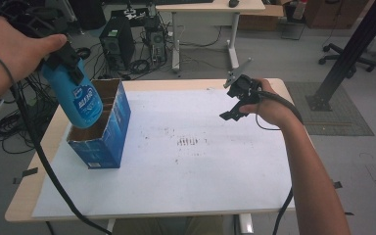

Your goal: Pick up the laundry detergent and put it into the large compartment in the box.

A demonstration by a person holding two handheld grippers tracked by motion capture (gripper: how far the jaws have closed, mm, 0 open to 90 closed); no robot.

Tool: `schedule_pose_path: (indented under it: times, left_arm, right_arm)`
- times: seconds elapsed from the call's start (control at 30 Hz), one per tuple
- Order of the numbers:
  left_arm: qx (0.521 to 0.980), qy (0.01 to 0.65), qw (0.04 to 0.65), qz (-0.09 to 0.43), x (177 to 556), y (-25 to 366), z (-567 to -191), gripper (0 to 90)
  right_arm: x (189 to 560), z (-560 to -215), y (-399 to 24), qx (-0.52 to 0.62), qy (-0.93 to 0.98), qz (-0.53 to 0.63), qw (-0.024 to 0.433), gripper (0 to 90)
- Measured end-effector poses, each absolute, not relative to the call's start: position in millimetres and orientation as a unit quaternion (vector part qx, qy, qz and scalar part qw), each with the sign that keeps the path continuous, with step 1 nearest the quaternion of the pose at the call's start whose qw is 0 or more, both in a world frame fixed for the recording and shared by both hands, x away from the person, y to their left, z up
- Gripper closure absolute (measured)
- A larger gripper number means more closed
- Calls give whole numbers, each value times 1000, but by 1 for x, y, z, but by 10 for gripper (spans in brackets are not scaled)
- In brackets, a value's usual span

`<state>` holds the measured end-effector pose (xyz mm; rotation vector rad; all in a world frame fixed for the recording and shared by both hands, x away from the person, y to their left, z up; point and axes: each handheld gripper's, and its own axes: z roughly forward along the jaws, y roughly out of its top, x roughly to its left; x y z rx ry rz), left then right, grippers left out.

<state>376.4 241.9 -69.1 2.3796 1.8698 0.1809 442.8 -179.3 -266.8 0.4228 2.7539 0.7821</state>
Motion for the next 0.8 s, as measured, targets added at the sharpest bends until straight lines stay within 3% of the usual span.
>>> schedule_pose_path:
  times: [0.8]
  left_arm:
    - [736,671,56,61,395,262,-77,376]
  right_arm:
    - [443,-267,-180,146,944,269,123,120]
